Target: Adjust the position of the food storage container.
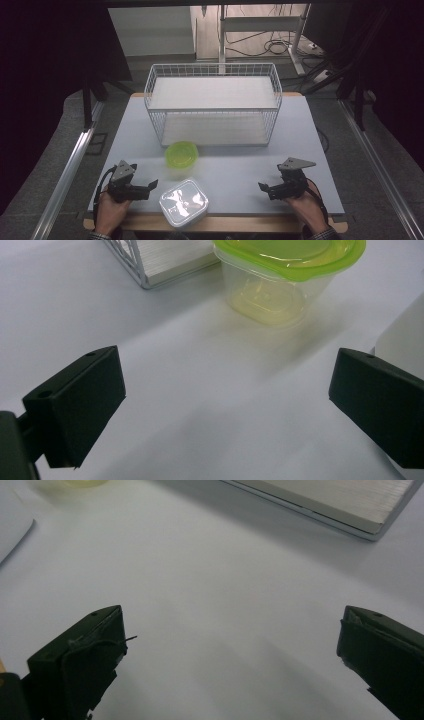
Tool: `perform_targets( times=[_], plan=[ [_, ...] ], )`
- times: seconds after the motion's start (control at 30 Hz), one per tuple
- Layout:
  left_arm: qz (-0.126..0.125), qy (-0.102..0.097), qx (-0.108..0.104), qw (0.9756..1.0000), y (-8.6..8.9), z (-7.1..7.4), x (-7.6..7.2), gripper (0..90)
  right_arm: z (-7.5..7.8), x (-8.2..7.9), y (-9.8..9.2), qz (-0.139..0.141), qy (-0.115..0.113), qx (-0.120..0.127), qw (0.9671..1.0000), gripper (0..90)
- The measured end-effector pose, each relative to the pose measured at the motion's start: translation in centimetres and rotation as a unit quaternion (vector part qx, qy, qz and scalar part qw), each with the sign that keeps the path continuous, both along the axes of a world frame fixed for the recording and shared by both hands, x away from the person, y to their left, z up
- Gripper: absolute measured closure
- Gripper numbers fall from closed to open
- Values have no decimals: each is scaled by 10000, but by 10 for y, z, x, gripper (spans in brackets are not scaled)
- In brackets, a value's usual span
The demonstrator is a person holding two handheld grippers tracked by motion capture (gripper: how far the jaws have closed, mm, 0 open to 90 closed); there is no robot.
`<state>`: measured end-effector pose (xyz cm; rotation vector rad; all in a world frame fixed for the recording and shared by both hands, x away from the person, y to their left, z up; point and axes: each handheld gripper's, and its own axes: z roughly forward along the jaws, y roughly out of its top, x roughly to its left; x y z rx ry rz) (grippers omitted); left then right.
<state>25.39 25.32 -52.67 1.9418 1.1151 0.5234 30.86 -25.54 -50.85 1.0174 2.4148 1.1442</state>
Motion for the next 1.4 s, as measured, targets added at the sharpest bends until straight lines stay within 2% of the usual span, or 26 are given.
perform_targets(
  times=[0.13, 0.3, 0.37, 0.43, 0.5, 0.6, 0.67, 0.83, 0.87, 0.9, 0.93, 0.97, 1.03, 1.1, 1.23, 1.27, 1.4],
  plan=[
    [4, 55, -35, 10000, 0, 0, 0, 18, 1, 0, 0, -13, 12, 43, 10000, 1],
    [-53, 280, 10, 9996, -1, 0, 1, 28, 0, 1, 1, -19, 41, -7, 10000, 2],
    [-65, 291, 63, 9995, -2, 0, 0, 28, 0, 1, 1, -63, 11, -24, 10000, 5],
    [-134, 284, 24, 9995, -2, 1, 0, 28, 0, 1, 1, -85, 0, -9, 10000, 7],
    [-143, 281, -6, 9995, -2, 2, 0, 39, -1, 1, 1, -116, 48, -31, 9999, 7],
    [-161, 294, 83, 9994, -3, 2, -1, 50, -1, 2, 2, -109, 60, -58, 9999, 10],
    [-250, 336, 59, 9991, -4, 3, -3, 67, -1, 2, 2, -123, 73, -72, 9999, 11],
    [-397, 343, 186, 9984, -8, 8, -10, 188, 0, 3, 3, -134, 15, -87, 9999, 14],
    [-409, 336, 205, 9984, -9, 9, -12, 188, 0, 2, 3, -142, -3, -74, 9999, 15],
    [-410, 332, 192, 9984, -9, 10, -14, 249, 1, 2, 4, -153, -8, -50, 9999, 18],
    [-432, 342, 179, 9983, -9, 11, -15, 249, 1, 2, 4, -153, -8, -50, 9999, 18],
    [-427, 341, 134, 9984, -10, 13, -19, 318, 1, 2, 4, -168, 3, -51, 9998, 21],
    [-431, 358, 114, 9984, -10, 14, -21, 344, 1, 2, 5, -189, 21, -6, 9998, 21],
    [-472, 419, 47, 9980, -9, 14, -27, 430, 1, 2, 7, -197, 28, 79, 9998, 21],
    [-584, 495, -64, 9970, -8, 12, -33, 502, 2, 0, 10, -192, -12, 83, 9998, 18],
    [-601, 510, -86, 9969, -8, 12, -35, 545, 2, 0, 12, -219, -32, 69, 9997, 18],
    [-678, 582, -84, 9960, -11, 12, -42, 639, 0, 0, 13, -278, -18, -44, 9996, 18]
  ],
)
